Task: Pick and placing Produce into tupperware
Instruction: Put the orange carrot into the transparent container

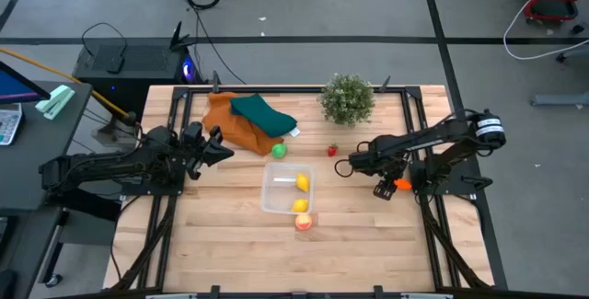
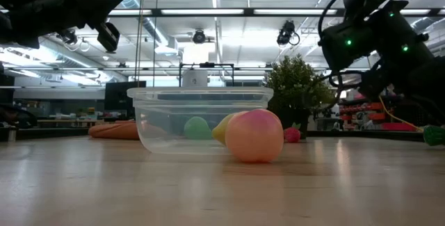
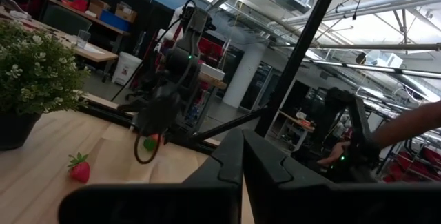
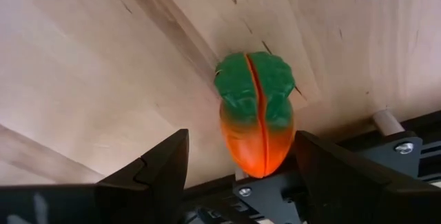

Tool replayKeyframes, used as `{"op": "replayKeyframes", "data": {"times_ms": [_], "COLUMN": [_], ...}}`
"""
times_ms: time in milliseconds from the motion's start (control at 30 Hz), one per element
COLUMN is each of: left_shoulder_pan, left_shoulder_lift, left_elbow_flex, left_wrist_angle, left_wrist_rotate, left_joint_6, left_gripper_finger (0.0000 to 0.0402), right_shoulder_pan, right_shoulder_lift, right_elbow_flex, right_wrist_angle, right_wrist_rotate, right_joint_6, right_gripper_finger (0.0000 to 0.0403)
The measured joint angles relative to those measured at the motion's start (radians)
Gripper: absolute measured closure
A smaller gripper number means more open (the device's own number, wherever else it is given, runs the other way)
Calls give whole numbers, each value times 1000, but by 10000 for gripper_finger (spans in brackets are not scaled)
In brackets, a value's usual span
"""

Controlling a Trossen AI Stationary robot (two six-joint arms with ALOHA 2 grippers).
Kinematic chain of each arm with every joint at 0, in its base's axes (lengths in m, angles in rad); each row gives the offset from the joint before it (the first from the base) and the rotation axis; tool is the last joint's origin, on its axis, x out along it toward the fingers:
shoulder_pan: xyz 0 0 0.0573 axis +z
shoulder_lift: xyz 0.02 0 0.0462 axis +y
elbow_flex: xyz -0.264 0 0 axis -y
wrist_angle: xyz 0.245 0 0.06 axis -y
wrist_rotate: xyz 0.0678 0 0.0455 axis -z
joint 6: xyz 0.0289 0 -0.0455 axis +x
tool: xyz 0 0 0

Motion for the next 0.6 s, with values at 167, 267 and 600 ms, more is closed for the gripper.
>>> {"op": "replayKeyframes", "data": {"times_ms": [167,267,600], "left_shoulder_pan": [0,0,0], "left_shoulder_lift": [0,0,0], "left_elbow_flex": [0,0,0], "left_wrist_angle": [0,0,0], "left_wrist_rotate": [0,0,0], "left_joint_6": [-5,-6,-8], "left_gripper_finger": [383,388,383], "right_shoulder_pan": [-8,-8,-8], "right_shoulder_lift": [52,83,126], "right_elbow_flex": [0,0,0], "right_wrist_angle": [5,15,35], "right_wrist_rotate": [-19,-23,-24], "right_joint_6": [-24,-25,-24], "right_gripper_finger": [173,173,176]}}
